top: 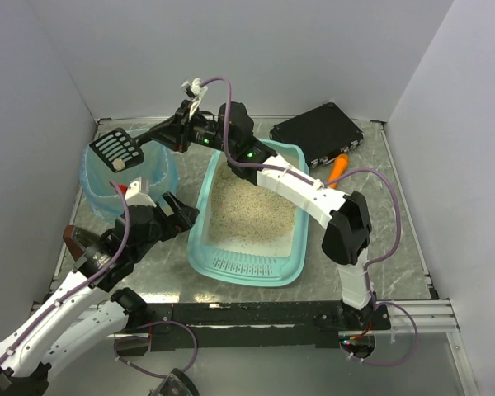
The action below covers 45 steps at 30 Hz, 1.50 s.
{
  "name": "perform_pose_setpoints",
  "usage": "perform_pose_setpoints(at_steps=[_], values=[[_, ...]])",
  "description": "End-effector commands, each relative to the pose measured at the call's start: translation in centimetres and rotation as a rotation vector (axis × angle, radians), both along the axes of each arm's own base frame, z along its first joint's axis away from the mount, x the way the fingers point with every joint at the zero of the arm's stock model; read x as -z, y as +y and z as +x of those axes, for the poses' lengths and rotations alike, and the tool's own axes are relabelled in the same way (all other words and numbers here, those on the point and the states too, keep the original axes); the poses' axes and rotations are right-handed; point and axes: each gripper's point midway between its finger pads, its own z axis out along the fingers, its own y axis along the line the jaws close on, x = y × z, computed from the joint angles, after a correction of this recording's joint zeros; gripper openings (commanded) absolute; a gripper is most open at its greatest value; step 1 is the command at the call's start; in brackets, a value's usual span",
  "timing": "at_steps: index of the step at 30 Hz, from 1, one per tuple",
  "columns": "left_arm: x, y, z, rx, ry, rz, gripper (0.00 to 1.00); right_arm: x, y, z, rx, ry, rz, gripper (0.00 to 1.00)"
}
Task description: Clean the litter box
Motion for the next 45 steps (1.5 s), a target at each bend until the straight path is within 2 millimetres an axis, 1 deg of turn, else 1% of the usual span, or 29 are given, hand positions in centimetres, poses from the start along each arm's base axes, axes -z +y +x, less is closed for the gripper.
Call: perform_pose_setpoints(at_steps=[1,4,5,7,8,9,12,16,19,21,22,24,25,26,28,29,32,33,34,35,36,37,39,40,41,42,43,44,45], values=[[-0.7,0.0,0.3,-0.016,-0.016,-0.016,0.97,-5.5,-0.7,-2.5,-0.027,-0.248,0.057,0.0],[-0.5,0.2,0.2,-0.023,-0.013,-0.012,0.97,-4.9,-0.6,-1.8,0.043,-0.314,0.019,0.0],[-0.5,0.2,0.2,-0.023,-0.015,-0.014,0.97,-5.1,-0.8,-1.9,0.051,-0.349,0.015,0.0],[-0.6,0.2,0.2,-0.021,-0.019,-0.017,0.97,-4.7,-0.8,-2.5,0.027,-0.368,0.012,0.0],[-0.5,0.2,0.2,-0.023,-0.019,-0.017,0.97,-5.1,-1.1,-2.8,0.029,-0.427,0.006,0.0],[-0.6,0.2,0.2,-0.023,-0.02,-0.018,0.97,-4.9,-1.1,-3.1,0.018,-0.441,0.004,0.0],[-0.4,0.2,0.3,-0.023,-0.014,-0.013,0.97,-5.6,-1.7,-4.1,-0.003,-0.511,0.013,0.0],[-0.3,-0.1,0.1,-0.005,-0.012,-0.017,0.97,-5.8,-2.1,-6.2,-0.088,-0.595,0.019,0.0],[-0.4,-0.1,0.0,-0.007,-0.016,-0.027,0.97,-6.0,-3.0,-6.7,-0.069,-0.617,0.055,0.0],[-0.1,0.2,0.0,-0.019,-0.008,-0.027,0.97,-7.1,-3.8,-6.9,-0.03,-0.613,0.103,0.0],[-0.2,0.2,-0.1,-0.018,-0.01,-0.03,0.97,-7.8,-4.3,-6.5,0.008,-0.59,0.125,0.0],[-0.3,0.0,-0.2,-0.012,-0.011,-0.043,0.97,-8.1,-4.7,-6.0,0.043,-0.515,0.151,0.0],[-0.5,-0.1,-0.3,-0.004,-0.015,-0.051,0.97,-8.6,-5.2,-6.0,0.058,-0.495,0.164,0.0],[-0.6,-0.4,-0.4,0.012,-0.017,-0.061,0.97,-8.6,-5.5,-5.7,0.067,-0.422,0.178,0.0],[-0.8,-0.6,-0.4,0.019,-0.023,-0.071,0.97,-9.5,-6.3,-5.9,0.074,-0.351,0.21,0.0],[-0.7,-0.5,-0.5,0.015,-0.021,-0.074,0.97,-9.6,-6.8,-5.0,0.112,-0.313,0.215,0.0],[-0.8,-0.2,-0.5,0.002,-0.02,-0.068,0.97,-10.6,-8.1,-4.3,0.163,-0.19,0.253,0.0],[-0.8,-0.2,-0.5,0.001,-0.017,-0.069,0.97,-10.0,-8.9,-2.8,0.226,-0.116,0.246,0.0],[-0.8,-0.2,-0.6,0.003,-0.015,-0.071,0.97,-10.5,-9.7,-2.7,0.24,-0.03,0.275,0.0],[-0.9,-0.3,-0.6,0.006,-0.017,-0.074,0.97,-10.2,-10.3,-2.2,0.263,0.015,0.275,0.0],[-0.9,-0.4,-0.7,0.014,-0.015,-0.079,0.97,-9.3,-11.2,-1.0,0.31,0.072,0.253,0.0],[-1.0,-0.5,-0.8,0.021,-0.017,-0.084,0.97,-9.4,-12.2,-1.1,0.318,0.131,0.271,0.0],[-0.9,-0.8,-0.9,0.035,-0.012,-0.092,0.97,-8.4,-13.6,-0.4,0.362,0.232,0.273,0.0],[-0.7,-0.9,-0.8,0.038,-0.013,-0.096,0.97,-7.0,-15.2,0.3,0.394,0.336,0.264,0.0],[-0.7,-1.0,-0.8,0.04,-0.014,-0.096,0.97,-6.2,-16.0,0.5,0.411,0.388,0.258,0.0],[-0.4,-1.1,-0.6,0.041,-0.01,-0.09,0.97,-6.4,-17.6,0.2,0.427,0.419,0.272,0.0],[-0.2,-1.2,-0.5,0.041,-0.009,-0.084,0.97,-3.5,-19.1,1.4,0.476,0.501,0.243,0.0],[0.0,-1.5,-0.1,0.045,-0.004,-0.077,0.97,-2.5,-20.3,1.7,0.505,0.524,0.236,0.0],[0.1,-1.8,0.1,0.052,-0.001,-0.071,0.97,-2.6,-21.8,1.2,0.529,0.524,0.243,0.0]])
